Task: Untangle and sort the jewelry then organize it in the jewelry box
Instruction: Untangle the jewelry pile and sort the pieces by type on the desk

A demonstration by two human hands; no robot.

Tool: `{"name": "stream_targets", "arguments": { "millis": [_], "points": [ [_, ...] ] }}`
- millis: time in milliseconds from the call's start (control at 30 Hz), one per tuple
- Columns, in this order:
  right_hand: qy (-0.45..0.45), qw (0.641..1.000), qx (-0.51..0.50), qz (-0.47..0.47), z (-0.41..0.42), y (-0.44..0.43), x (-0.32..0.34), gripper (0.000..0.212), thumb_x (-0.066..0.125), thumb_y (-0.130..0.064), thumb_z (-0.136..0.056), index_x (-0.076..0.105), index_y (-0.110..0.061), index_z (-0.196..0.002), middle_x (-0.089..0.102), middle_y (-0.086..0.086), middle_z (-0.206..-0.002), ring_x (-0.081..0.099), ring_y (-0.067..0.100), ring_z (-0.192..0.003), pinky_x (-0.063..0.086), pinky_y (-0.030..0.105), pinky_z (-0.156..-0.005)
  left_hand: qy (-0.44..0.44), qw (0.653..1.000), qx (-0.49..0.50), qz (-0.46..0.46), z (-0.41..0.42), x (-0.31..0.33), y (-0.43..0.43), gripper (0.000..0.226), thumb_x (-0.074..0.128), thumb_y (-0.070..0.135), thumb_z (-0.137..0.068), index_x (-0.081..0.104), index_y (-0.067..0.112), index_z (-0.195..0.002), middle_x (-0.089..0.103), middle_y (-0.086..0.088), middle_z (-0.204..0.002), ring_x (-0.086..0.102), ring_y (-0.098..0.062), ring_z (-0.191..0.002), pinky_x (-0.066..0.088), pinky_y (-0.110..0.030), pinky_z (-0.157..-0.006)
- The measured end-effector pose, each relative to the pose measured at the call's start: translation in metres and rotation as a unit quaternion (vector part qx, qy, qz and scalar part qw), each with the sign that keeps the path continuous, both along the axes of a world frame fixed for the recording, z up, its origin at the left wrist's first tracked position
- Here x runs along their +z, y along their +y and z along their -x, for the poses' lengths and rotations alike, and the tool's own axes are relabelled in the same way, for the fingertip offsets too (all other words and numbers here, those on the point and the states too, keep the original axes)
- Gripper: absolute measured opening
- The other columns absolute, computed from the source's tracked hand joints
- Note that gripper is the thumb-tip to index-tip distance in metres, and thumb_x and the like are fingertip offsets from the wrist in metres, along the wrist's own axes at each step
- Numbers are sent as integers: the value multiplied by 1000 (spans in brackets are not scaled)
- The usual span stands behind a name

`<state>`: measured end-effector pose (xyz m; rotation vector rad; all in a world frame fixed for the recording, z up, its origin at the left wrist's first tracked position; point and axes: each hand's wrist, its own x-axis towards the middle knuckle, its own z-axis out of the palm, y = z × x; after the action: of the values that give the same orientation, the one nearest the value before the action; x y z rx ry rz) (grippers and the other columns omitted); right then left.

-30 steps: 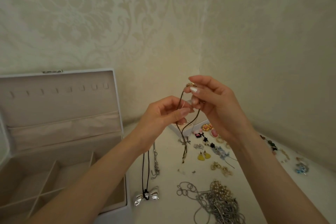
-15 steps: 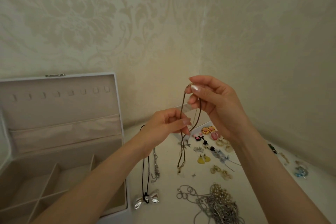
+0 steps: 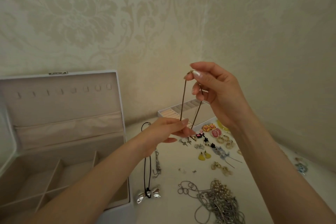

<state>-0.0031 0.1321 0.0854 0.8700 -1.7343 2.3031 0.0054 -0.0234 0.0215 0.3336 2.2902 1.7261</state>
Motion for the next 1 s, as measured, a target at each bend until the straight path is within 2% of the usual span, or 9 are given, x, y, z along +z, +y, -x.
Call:
{"name": "stream_targets", "arguments": {
  "millis": [200,267,367,433,600,733,867,933,1000],
  "points": [
    [4,1000,-19,-15,1,3,-6,14,59,-6,-86,66,-14,-96,71,4,-85,51,11,-49,37,19,-46,-40,996,-52,-60,0,1,1,42,43,38,-96,62,16,-65,67,8,-117,57,-9,-115,43,-40,-103],
    [0,999,-29,-23,3,5,-11,15,58,-4,-88,67,-13,-96,71,4,-86,49,11,-49,36,19,-45,-83,982,-81,-149,1,1,0,42,44,39,-93,61,13,-65,65,-2,-122,59,-15,-115,47,-42,-99],
    [-14,998,-46,-32,6,10,-22,17,56,-2,-89,68,-12,-95,71,5,-88,47,10,-50,35,18,-45,-146,942,-117,-280,1,4,-2,39,43,40,-92,58,6,-80,60,-15,-126,59,-26,-116,49,-45,-97],
    [-26,998,-55,-33,7,13,-30,19,53,0,-90,69,-11,-94,71,4,-89,47,9,-50,36,18,-46,-145,927,-121,-323,2,5,-3,44,40,41,-93,59,9,-69,61,-16,-126,59,-27,-116,47,-45,-98],
    [-26,995,-91,-20,10,20,-34,24,51,0,-91,71,-15,-92,72,1,-90,41,9,-46,30,16,-42,-111,931,-107,-331,6,5,-4,44,39,42,-92,63,17,-65,61,-10,-127,58,-25,-117,36,-55,-103],
    [-7,990,-127,-51,11,25,-37,30,51,0,-91,73,-20,-88,70,-4,-84,34,10,-49,28,17,-48,-76,943,-30,-324,12,5,-7,38,45,38,-90,55,18,-60,62,-7,-126,56,-18,-121,32,-48,-96],
    [30,985,-124,-115,8,20,-45,30,52,6,-88,73,-15,-83,64,-12,-68,40,3,-53,31,12,-54,-82,915,-19,-395,15,4,-9,41,45,36,-89,66,18,-58,64,-7,-120,51,-18,-126,33,-46,-107],
    [40,983,-106,-145,5,15,-49,24,55,8,-86,73,-8,-84,63,-8,-71,51,-2,-59,36,8,-56,-77,901,-28,-427,16,5,-10,43,43,38,-91,69,19,-63,58,-9,-130,48,-20,-129,37,-44,-101],
    [40,978,-96,-180,4,11,-53,18,61,5,-85,74,-7,-85,61,-5,-74,49,0,-57,37,9,-53,-77,886,-23,-457,16,6,-10,43,41,39,-93,69,19,-67,51,-10,-139,46,-23,-130,39,-44,-98]
  ]
}}
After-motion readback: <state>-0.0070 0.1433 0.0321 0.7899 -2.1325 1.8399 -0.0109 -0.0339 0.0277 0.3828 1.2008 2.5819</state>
